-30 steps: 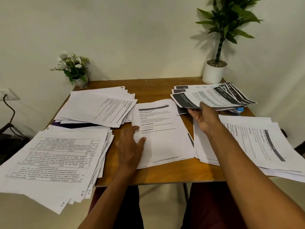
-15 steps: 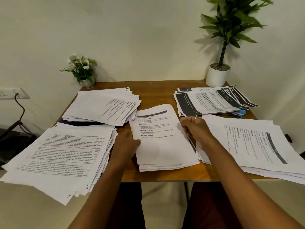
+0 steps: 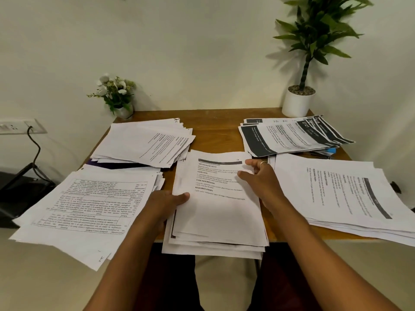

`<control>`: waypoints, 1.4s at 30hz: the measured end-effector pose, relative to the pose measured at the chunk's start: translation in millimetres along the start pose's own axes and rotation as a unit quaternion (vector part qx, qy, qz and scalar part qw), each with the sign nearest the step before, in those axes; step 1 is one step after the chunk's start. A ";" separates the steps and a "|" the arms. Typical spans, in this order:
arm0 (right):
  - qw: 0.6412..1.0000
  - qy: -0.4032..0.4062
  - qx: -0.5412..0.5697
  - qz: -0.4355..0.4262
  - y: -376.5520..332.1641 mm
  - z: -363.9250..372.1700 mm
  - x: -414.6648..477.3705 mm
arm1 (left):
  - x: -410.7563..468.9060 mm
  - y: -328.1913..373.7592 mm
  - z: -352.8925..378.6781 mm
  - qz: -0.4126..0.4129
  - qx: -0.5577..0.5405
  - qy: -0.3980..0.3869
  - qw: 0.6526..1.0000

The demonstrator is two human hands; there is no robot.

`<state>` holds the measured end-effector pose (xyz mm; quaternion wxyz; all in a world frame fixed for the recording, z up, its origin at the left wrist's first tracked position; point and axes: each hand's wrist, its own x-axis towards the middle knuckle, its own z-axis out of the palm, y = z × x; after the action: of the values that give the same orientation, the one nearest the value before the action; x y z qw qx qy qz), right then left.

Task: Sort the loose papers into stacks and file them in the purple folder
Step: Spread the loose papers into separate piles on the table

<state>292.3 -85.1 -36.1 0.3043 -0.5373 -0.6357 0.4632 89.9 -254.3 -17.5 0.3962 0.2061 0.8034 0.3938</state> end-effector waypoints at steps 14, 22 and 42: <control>0.998 0.046 0.046 -0.012 -7.1 3.1 -6.0 | 0.9 -8.3 6.3 0.008 -0.043 -0.011 0.999; 1.000 0.020 -0.006 0.013 4.7 -4.7 -5.5 | -1.1 -7.2 11.6 0.019 -0.063 -0.029 0.997; 0.950 0.236 0.183 0.087 13.7 -106.1 -22.6 | 15.8 5.4 40.9 0.012 -0.135 -0.005 0.991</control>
<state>397.1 -79.3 -5.2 0.4970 -0.6197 -0.4008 0.4565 113.2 -221.7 -36.0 0.4202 0.1621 0.7382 0.5022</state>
